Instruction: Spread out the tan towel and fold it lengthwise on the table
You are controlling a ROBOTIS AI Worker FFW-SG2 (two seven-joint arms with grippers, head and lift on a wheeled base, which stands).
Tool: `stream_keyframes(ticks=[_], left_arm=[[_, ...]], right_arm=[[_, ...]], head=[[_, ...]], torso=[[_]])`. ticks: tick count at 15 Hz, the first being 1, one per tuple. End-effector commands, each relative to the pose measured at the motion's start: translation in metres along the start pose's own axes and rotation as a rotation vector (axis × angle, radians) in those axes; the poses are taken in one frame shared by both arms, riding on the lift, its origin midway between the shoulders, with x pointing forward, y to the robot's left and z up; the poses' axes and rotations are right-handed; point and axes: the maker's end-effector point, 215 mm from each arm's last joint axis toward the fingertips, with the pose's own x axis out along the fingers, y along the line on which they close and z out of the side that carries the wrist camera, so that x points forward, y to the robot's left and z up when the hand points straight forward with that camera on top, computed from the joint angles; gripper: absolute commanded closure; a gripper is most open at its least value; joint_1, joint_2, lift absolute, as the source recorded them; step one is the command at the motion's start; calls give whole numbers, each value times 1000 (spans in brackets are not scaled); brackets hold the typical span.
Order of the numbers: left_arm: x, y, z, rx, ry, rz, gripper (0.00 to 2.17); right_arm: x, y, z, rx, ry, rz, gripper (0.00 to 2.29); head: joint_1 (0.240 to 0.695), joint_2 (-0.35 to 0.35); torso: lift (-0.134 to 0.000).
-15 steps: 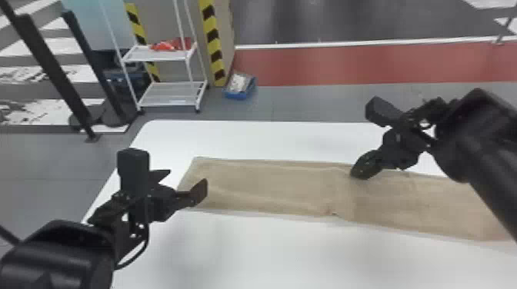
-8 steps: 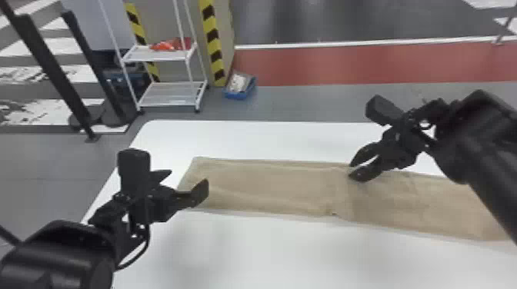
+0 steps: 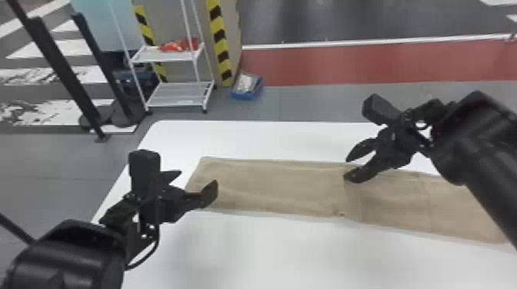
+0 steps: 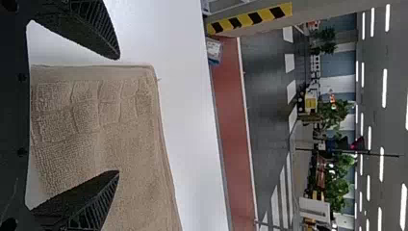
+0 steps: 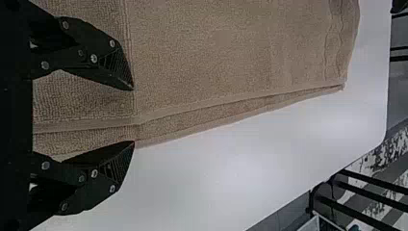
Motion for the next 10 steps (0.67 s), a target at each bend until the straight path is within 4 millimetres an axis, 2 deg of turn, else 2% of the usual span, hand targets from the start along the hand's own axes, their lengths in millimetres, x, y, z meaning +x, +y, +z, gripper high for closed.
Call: stream_keyframes(ticks=[1,3,4,10], left_arm=[[0,-1,0,0,0,-3,26],[-1,-1,1,1,-3,-5,26],[-2,-2,3,2,-6,-7,26],[-4,1,3,1,-6,-3,33]], right_arm=[[7,4,3,1,3,12,586],[11,8,3,2,12,24,647],[13,10,3,1,16,30,836],[12,7,8,-1,19,25,849]], head=[[695,152],[695,159],[695,161],[695,170]], torso=[[-124],[-124],[-124],[-124]])
